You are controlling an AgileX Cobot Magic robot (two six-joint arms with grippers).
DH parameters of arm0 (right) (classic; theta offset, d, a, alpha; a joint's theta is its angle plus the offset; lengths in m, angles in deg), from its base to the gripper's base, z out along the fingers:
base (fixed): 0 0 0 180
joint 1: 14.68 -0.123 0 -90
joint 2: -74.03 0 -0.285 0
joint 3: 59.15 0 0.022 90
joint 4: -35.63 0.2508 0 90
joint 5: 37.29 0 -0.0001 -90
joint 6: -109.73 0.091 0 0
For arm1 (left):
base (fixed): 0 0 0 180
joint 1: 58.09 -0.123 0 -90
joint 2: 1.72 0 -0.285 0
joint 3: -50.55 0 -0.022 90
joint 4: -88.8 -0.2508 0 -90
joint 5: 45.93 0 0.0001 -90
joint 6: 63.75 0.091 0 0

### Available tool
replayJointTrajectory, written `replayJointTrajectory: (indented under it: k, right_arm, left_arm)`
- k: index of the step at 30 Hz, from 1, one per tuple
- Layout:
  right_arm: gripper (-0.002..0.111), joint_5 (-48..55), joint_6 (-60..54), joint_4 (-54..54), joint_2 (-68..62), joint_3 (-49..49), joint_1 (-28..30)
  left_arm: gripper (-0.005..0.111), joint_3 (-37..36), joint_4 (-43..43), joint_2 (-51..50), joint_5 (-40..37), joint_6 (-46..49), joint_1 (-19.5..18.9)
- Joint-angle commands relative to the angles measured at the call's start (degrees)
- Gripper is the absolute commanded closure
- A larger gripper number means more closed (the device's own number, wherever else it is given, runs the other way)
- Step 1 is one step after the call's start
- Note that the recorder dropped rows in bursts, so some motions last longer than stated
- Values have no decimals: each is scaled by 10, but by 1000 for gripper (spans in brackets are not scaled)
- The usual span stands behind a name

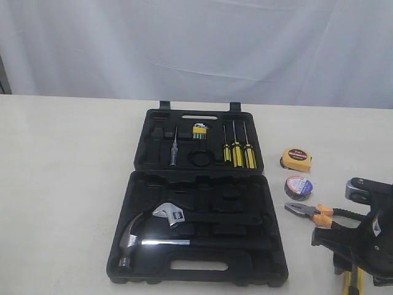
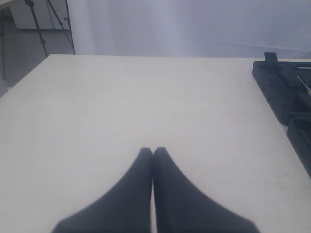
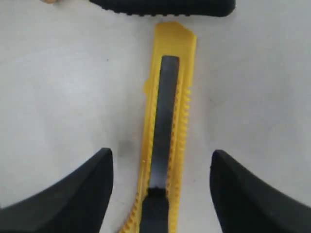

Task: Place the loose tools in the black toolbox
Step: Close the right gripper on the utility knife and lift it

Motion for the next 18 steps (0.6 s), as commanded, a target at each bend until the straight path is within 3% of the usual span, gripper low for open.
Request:
replayJointTrajectory:
  k: [1,13,14,17,18]
  right_arm:
    - [52,-43,-27,21,0,-13,19]
    - [55,-80,-27,16,-45,-13,20]
    - [58,-81,-27,16,-45,-13,20]
    - [93,-81,-27,16,-45,-13,20]
    - [97,-81,-27,16,-45,-13,20]
  left_arm:
    - [107,-1,0,1,6,-1,1]
    - [107,-1,0,1,6,-1,1]
    - [107,-1,0,1,6,-1,1]
    - [107,-1,0,1,6,-1,1]
    - [107,-1,0,1,6,-1,1]
